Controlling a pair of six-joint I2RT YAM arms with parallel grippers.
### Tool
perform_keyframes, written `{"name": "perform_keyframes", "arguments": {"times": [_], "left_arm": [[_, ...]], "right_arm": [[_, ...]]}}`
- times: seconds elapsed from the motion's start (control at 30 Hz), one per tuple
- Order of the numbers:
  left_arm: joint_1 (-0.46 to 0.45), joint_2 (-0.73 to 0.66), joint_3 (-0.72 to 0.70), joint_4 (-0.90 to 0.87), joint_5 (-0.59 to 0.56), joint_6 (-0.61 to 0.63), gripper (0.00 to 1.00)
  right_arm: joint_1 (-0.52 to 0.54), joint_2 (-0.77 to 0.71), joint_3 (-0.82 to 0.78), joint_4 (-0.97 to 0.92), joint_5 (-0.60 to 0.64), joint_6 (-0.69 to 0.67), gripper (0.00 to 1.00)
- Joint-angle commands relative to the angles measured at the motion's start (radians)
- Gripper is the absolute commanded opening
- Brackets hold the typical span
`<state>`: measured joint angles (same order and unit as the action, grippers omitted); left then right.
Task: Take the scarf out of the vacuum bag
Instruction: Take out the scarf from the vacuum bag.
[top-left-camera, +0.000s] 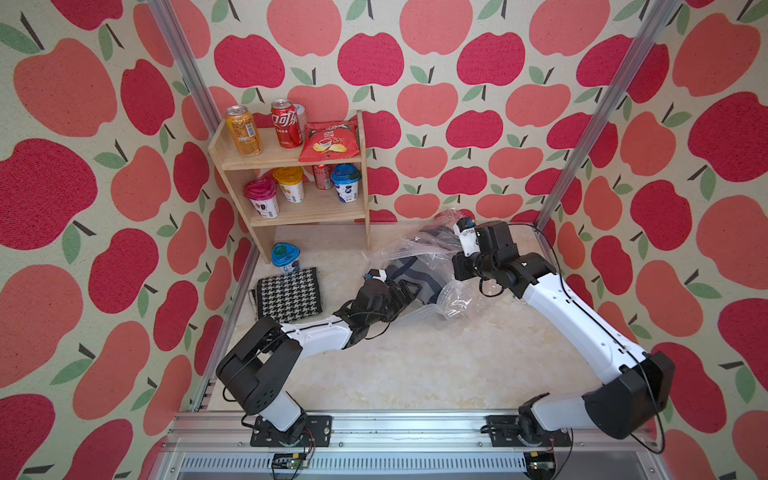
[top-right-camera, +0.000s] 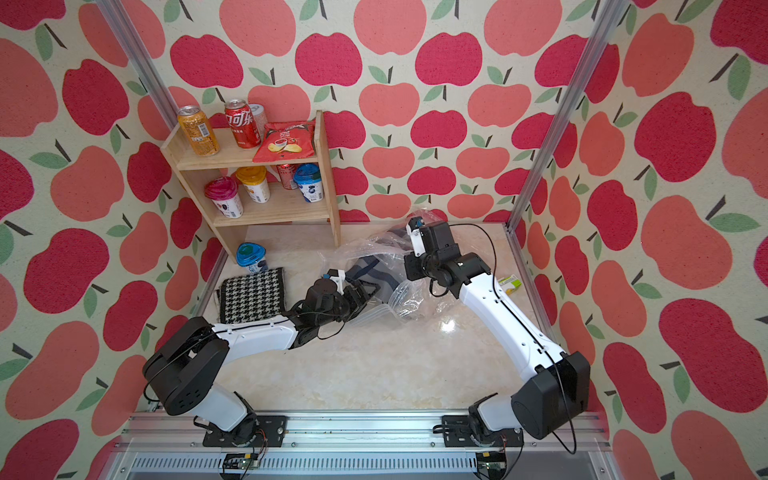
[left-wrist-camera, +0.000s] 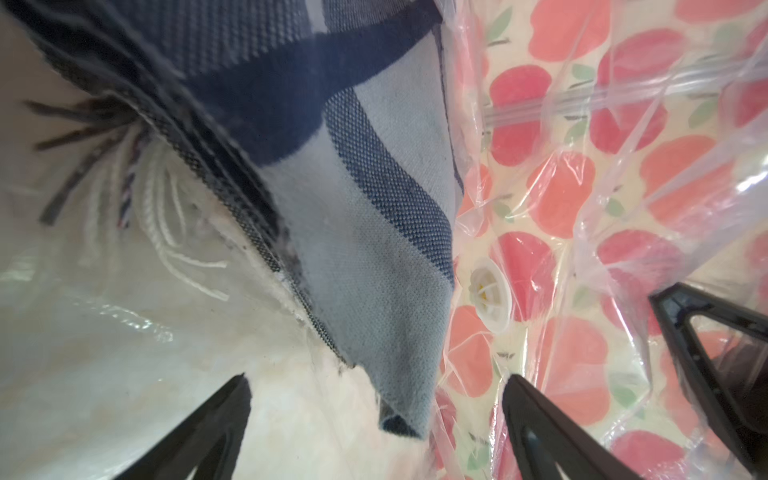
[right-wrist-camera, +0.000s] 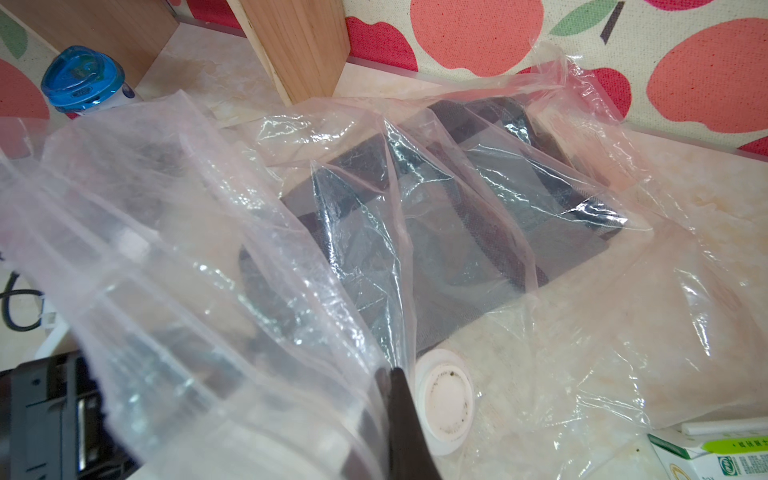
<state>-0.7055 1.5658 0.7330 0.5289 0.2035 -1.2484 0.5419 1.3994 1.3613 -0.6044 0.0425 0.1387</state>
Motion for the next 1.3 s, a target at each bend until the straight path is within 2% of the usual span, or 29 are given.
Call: {"name": "perform_keyframes", "arguments": {"times": [0.0,0.27,0.53,0.7,0.93,1.27], "left_arm": [[0.033,-0.032,-0.025,0.037,-0.043,-0.035,0.98],[0.073,-0.04,-0.024,0.019,-0.001,-0.033,0.97],[0.071,0.045,-0.002,0.083,0.041,-0.085,0.97],[0.046,0.129,0.076,0.07,0.11,-0.1,0.98],[0.005,0.233,0.085,0.209,0.126,-0.182,0.97],[-0.004,0.278,0.126,0.26,0.146,-0.204,0.98]], "right_arm": [[-0.009,-0.033,-0.027,-0.035,0.002,-0.031,0.0],[0.003,-0.087,-0.164,-0.03,0.013,-0.011,0.0],[0.027,-0.109,-0.231,-0.005,0.006,-0.003,0.0],[0.04,-0.097,-0.22,0.003,0.026,0.001,0.0],[0.063,-0.054,-0.155,0.006,0.03,0.003,0.0],[0.068,-0.039,-0.137,0.008,0.039,-0.002,0.0]]}}
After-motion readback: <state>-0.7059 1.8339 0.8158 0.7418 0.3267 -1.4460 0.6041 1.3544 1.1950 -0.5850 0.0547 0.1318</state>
